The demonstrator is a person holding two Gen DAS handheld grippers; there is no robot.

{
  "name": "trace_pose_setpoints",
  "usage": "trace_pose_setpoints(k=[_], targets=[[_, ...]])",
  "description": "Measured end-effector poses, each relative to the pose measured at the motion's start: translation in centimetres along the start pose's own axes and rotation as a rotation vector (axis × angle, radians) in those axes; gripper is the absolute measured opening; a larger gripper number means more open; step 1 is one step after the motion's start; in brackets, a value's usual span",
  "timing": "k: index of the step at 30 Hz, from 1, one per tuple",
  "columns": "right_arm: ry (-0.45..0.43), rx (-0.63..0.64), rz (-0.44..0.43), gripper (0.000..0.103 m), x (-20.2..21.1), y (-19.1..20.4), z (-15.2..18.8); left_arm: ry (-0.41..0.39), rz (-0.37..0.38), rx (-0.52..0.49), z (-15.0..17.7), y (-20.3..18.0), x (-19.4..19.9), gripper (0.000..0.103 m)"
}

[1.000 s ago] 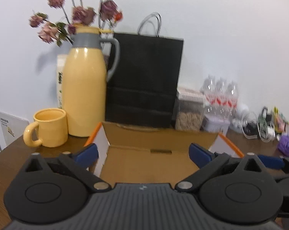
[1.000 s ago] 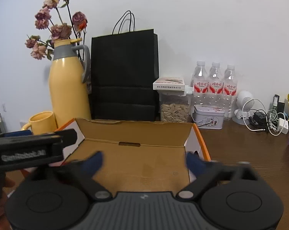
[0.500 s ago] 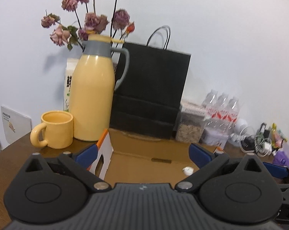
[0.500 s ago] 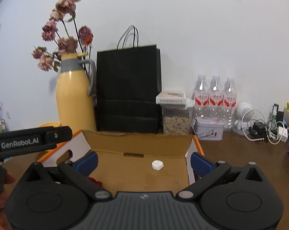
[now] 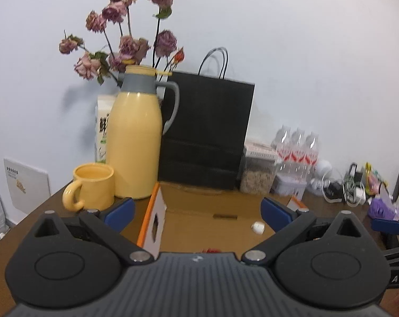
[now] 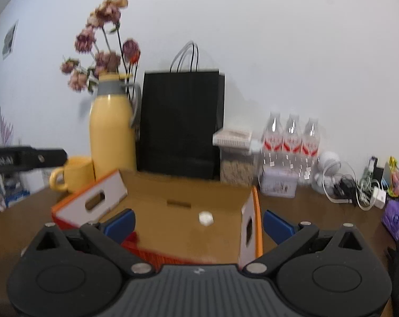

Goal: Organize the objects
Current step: 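Grasp the white plastic box with the left tool while the right tool grasps the navy cap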

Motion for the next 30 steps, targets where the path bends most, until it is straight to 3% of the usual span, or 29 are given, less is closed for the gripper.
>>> trace_pose_setpoints(k=[11,23,30], targets=[[0.253,-0.04,0.015,0.103,1.0,-2.7,6.2,0.165,-0.01,-0.095,4.8,2.8,2.7,0.103],[0.456,-0.145,0.034,0.102,-1.0,-3.0,9.8,0.28,-0.05,-0.086,8.4,5.5,5.1,0.103],[0.496,-0.257,-0.004,0.073,-1.4,-2.9,10.9,0.299,-0.057,-0.065,8.9,6.1,5.8,0.103]])
Point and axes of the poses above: each gripper's, at about its wrist camera, not at the fingertips, and x roughly against the way its jaws point, y to its left, z to its underside, the point moved 9 cm from there along -x, roughly the way its jaws point, and after that the axes turned 10 degrees about -y, right-handed, at the moved point
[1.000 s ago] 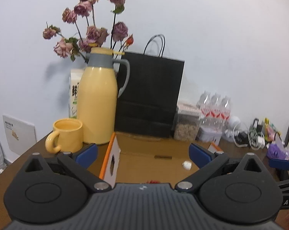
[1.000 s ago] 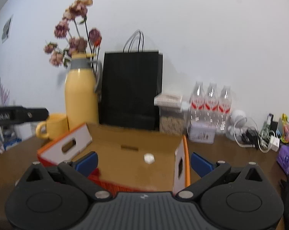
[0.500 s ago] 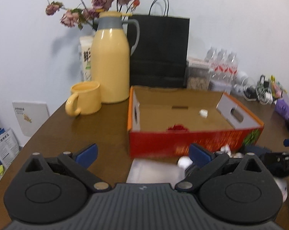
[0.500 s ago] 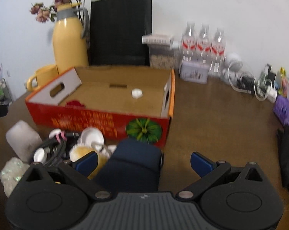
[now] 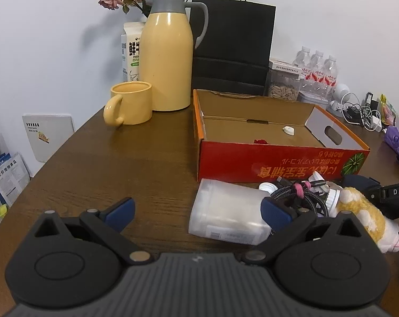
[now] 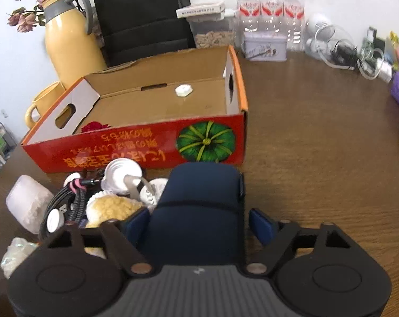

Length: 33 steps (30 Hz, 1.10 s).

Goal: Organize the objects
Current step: 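Grasp the white plastic box with the left tool while the right tool grasps the navy cap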

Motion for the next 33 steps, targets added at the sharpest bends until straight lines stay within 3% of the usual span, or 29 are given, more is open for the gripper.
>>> trace_pose_setpoints(k=[11,18,24,33], targets=[[-0.093,0.025,-0.044,0.061,2.1,0.9,-0.1,-0.001,0.003,0.004,-0.1,-0.4,0.0,0.103],[-0.266,0.048,-0.072,0.061,5.5,1.3,-0.9,0.072,0.047,0.003,1.2,-2.0,-2.1,0.103],[-0.408,0.086,-0.103,0.061,8.5,3.0,-0.7,0.074,0.076,-0.016,1.4,-3.5,-3.5,0.103],[-0.45,0.096,-0.138,0.061,9.2,4.7,0.1,0.106,0.05,0.034,2.4,-3.1,-6.2,0.103]])
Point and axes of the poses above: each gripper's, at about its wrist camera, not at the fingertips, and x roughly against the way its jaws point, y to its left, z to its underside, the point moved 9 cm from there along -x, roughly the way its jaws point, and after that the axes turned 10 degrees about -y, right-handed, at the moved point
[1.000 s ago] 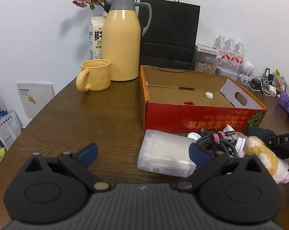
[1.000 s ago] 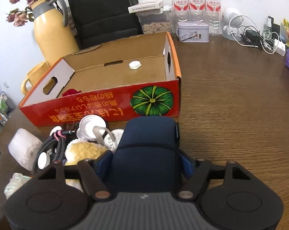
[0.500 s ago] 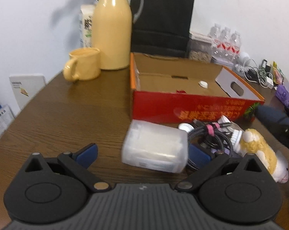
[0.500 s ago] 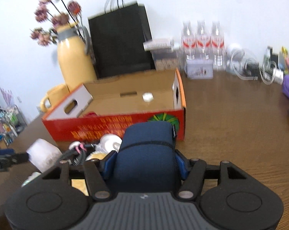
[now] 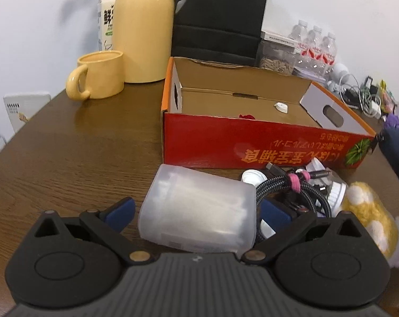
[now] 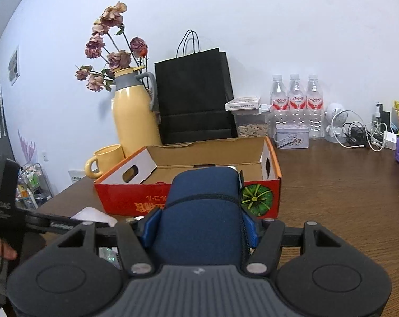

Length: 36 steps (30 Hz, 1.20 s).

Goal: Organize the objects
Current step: 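Grasp the white plastic box with the left tool while the right tool grasps the navy cap, then place the plastic box and navy cap into the cardboard box, open both tools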

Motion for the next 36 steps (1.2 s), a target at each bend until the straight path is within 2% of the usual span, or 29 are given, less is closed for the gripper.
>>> trace_pose_setpoints(k=[3,5,6,11,15,20,26,30,36], targets=[[0.005,-0.004,0.001,0.061,-0.2,0.1,0.4,-0.005,0.002,0.022,0.2,0.2,-0.4,0.101],[0.005,-0.012,0.0,0.061,-0.4,0.1,0.6,-0.009,0.005,0.017,0.5,0.0,-0.6,0.089],[0.004,-0.013,0.0,0.061,-0.5,0.1,0.7,-0.012,0.001,0.014,0.5,-0.1,-0.6,0.087],[0.008,-0.025,0.001,0.061,-1.0,0.1,1.0,-0.039,0.006,0.037,0.8,0.0,0.2,0.086],[0.001,-0.03,-0.002,0.061,-1.3,0.0,0.8,-0.094,0.003,0.067,0.1,0.5,1.8,0.085],[-0.034,-0.028,-0.003,0.061,-1.8,0.1,-0.4,-0.223,0.032,0.069,-2.8,0.1,4.9,0.085],[-0.1,-0.031,-0.016,0.061,-3.6,0.4,-3.4,-0.349,0.066,0.059,-7.8,-1.7,6.3,0.085],[-0.144,-0.04,-0.024,0.061,-5.9,0.8,-5.9,-0.395,0.065,0.065,-11.3,-3.0,4.8,0.085],[-0.132,0.017,0.007,0.061,-11.2,1.0,-8.2,-0.378,0.03,0.094,-15.2,-4.1,-0.4,0.085]])
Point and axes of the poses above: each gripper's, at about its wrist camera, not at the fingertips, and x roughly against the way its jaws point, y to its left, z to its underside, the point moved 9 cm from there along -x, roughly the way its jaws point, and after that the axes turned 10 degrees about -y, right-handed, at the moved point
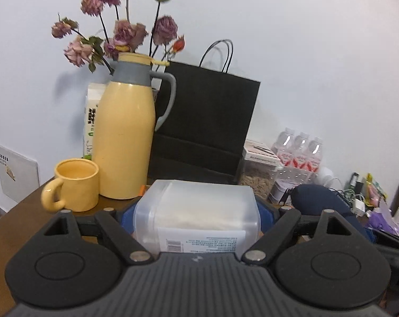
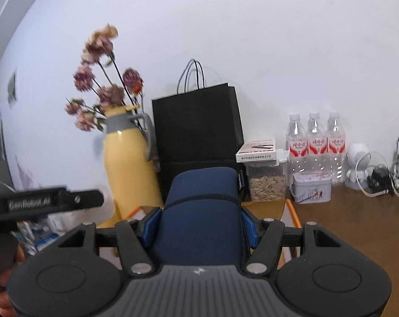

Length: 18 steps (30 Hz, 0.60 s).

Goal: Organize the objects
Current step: 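Place the plastic box and navy cap into the cardboard box, open both tools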

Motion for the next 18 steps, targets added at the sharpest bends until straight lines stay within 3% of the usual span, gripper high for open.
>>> trace_pose_setpoints(k=[3,8,13,18], targets=[[0.043,0.067,0.049,0.061,-2.8,-0.4,0.8,0.05,-0.03,-0.022,1.1,-0.4,-3.2,0.085],[0.143,0.067,0.08,0.061,-6.1,-2.1,3.1,0.102,-0.083,-0.026,3.2,0.0,-6.5,0.085],[0.201,0.05,0.098,0.061,-7.4,-3.6,5.4,0.159,-0.096,-0.044,6.3,0.3,-8.1,0.085],[0.24,0.029,0.108,0.062,-7.7,-4.2,6.6,0.152,-0.077,-0.066,6.8,-0.1,-7.5,0.086]])
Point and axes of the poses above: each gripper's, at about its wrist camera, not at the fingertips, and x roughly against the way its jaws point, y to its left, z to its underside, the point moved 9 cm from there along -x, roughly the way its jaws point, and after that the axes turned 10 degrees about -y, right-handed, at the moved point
